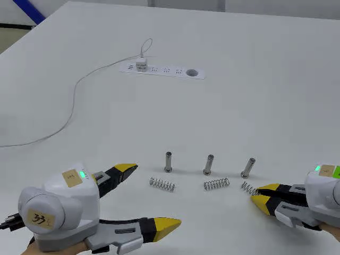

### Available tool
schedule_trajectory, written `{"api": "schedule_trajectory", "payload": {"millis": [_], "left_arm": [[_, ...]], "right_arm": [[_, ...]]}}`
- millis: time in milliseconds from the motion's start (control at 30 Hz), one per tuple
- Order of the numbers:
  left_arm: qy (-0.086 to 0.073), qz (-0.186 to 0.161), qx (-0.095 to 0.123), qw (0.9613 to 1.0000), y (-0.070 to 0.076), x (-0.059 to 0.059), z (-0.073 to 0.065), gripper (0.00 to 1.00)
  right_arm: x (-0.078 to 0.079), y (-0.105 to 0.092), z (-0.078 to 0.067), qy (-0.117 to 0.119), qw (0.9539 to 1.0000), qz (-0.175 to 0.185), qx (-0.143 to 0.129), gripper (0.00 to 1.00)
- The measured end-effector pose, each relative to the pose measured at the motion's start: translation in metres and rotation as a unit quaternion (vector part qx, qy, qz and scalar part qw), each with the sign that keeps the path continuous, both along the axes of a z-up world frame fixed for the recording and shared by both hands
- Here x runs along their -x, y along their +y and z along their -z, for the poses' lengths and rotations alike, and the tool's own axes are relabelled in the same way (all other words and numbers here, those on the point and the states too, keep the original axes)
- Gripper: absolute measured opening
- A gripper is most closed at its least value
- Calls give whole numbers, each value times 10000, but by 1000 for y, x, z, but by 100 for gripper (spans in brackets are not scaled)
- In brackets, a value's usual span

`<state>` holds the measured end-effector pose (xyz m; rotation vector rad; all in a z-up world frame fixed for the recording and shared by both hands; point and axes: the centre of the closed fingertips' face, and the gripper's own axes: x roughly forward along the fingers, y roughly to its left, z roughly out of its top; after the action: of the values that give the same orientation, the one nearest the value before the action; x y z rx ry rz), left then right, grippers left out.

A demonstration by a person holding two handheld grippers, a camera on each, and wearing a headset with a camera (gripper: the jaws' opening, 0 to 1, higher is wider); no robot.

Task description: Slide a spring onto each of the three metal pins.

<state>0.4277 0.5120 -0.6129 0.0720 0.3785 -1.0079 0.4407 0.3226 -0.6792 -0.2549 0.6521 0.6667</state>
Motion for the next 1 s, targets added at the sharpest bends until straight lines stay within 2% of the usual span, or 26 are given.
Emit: {"api": "schedule_trajectory", "payload": {"millis": [133,333,600,667,733,867,1000], "left_arm": [[-37,5,31,10000,-1,-1,-3,84],[-106,58,51,9999,-2,-2,-7,82],[-115,157,179,9996,-5,-3,-18,79],[-86,246,157,9995,-9,-2,-20,78],[-179,378,127,9990,-13,1,-25,77],[-276,567,104,9980,-22,3,-31,76],[-337,784,77,9963,-31,7,-34,73]], "right_arm": [[1,0,-9,-43,10000,-6,-85,10],[1,3,-20,-109,9999,-48,-76,10],[6,17,-41,-302,9992,-259,-102,10],[8,20,-45,-351,9987,-345,-85,10],[9,23,-49,-430,9982,-412,-40,10],[10,29,-55,-475,9977,-480,-71,10],[13,36,-60,-541,9965,-636,13,10]]}}
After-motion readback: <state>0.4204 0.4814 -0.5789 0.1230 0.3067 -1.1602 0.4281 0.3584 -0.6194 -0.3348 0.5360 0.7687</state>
